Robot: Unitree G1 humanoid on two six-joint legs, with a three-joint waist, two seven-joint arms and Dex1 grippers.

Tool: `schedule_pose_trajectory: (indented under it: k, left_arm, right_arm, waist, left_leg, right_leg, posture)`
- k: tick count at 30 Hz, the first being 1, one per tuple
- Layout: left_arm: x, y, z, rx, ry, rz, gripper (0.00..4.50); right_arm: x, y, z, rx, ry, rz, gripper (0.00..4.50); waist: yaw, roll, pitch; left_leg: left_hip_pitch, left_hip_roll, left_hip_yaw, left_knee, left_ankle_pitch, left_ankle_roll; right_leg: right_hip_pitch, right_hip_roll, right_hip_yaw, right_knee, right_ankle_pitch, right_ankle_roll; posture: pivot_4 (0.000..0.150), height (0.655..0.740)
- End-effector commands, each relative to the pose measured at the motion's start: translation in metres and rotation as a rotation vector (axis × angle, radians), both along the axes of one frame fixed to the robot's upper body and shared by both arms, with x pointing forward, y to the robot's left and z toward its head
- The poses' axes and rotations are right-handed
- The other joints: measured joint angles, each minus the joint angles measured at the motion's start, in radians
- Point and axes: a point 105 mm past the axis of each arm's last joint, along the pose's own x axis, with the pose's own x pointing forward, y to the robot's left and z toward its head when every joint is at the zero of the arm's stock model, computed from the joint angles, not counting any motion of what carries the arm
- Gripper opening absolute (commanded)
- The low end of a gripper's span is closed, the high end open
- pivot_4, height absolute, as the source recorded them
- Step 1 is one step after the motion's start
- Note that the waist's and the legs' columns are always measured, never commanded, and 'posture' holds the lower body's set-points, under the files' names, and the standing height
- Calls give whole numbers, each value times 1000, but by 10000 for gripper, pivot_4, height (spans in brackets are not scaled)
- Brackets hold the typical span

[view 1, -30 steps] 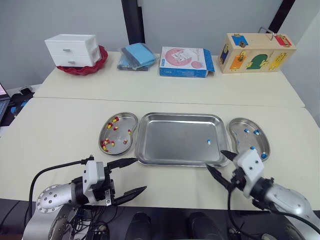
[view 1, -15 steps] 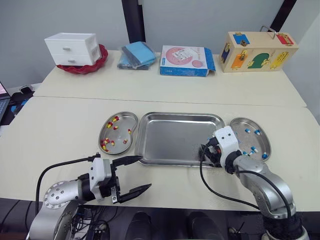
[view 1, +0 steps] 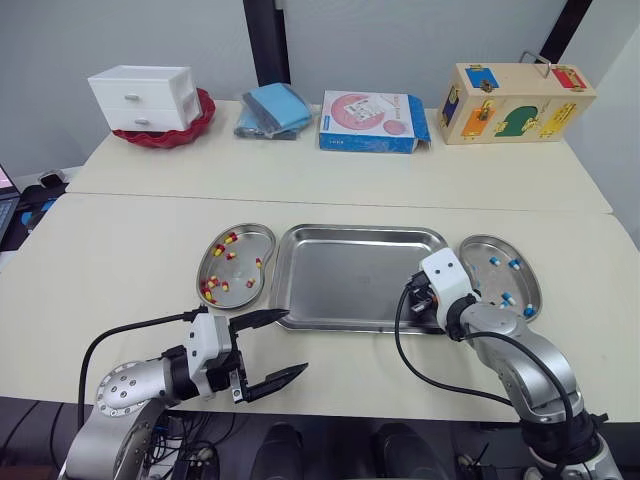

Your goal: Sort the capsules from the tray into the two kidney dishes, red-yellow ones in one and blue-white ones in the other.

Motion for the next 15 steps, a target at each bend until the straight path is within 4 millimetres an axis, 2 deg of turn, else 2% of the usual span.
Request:
schedule_pose_trajectory:
  k: [1,4,7,13,15]
  left_arm:
    - [-3,-6,12,-11,-42,-35,45000]
    - [-3,-7,13,-13,-39,-62,45000]
    - [-5,-9,17,-34,-53,-92,45000]
    - [-8,-13,25,-88,-67,-165,45000]
    - [-7,-14,26,-95,-72,-187,45000]
  right_arm:
    - [0,4,12,-4,-59,49,96]
    - [-8,2,33,37,-146,100,96]
    - [-16,-11,46,77,-202,88,96]
    - [-29,-57,61,174,-244,-69,96]
    - [-33,-80,61,186,-239,-162,96]
  waist:
    - [-1,0,0]
    - [0,0,0]
    - [1,0,0]
    - [3,0,0]
    - [2,0,0]
  left_leg:
    - [0,0,0,0,0,0]
    - [0,0,0,0,0,0]
    - [-1,0,0,0,0,0]
    - [0,0,0,0,0,0]
    - [0,0,0,0,0,0]
  right_leg:
    - [0,0,0,0,0,0]
    - [0,0,0,0,0,0]
    - [0,0,0,0,0,0]
    - [0,0,0,0,0,0]
    - [0,0,0,0,0,0]
  posture:
    - [1500,7400]
    - [1500,7400]
    - [1500,7400]
    - [1500,7400]
    - [1500,7400]
